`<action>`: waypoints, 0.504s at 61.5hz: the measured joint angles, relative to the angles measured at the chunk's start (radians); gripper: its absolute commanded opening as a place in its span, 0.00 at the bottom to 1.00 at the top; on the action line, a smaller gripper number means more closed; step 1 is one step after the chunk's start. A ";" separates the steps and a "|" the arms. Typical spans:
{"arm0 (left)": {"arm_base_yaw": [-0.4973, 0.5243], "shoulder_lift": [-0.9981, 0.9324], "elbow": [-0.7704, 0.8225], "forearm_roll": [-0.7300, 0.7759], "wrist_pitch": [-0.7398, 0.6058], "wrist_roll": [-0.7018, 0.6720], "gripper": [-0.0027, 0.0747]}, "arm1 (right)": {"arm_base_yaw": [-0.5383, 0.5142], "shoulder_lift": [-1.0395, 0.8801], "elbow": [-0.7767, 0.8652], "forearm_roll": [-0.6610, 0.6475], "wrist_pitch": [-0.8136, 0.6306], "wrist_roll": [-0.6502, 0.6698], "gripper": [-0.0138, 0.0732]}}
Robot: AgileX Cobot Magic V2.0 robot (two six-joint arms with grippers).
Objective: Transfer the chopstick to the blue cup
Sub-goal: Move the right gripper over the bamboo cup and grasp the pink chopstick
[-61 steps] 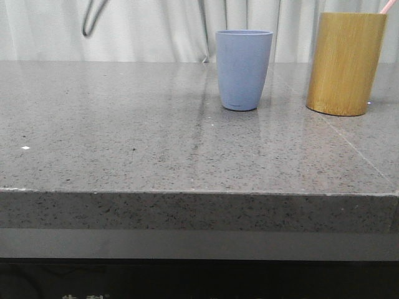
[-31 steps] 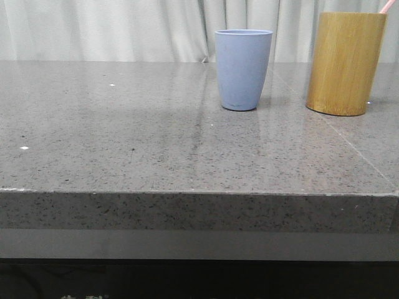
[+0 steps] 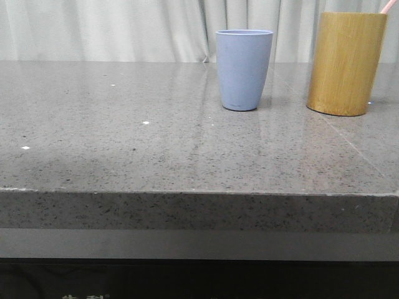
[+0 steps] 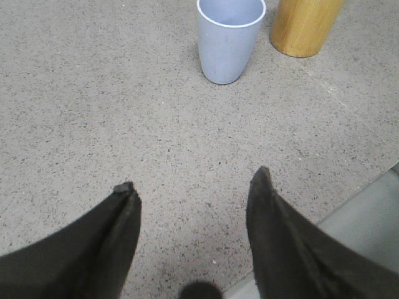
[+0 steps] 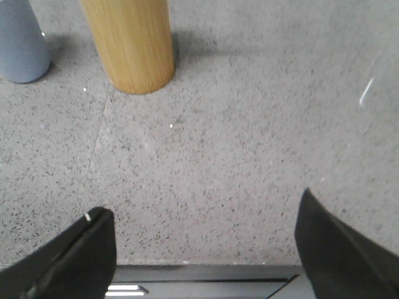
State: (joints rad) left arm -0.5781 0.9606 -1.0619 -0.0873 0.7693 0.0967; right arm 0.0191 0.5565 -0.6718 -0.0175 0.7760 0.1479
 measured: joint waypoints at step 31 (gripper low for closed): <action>0.000 -0.042 0.016 0.037 -0.017 -0.002 0.54 | -0.213 0.370 -0.322 0.047 0.020 -0.003 0.85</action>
State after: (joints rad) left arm -0.5781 0.9190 -1.0454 -0.0503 0.7524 0.0944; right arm -0.1944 0.9263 -0.9942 0.0290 0.7961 0.1450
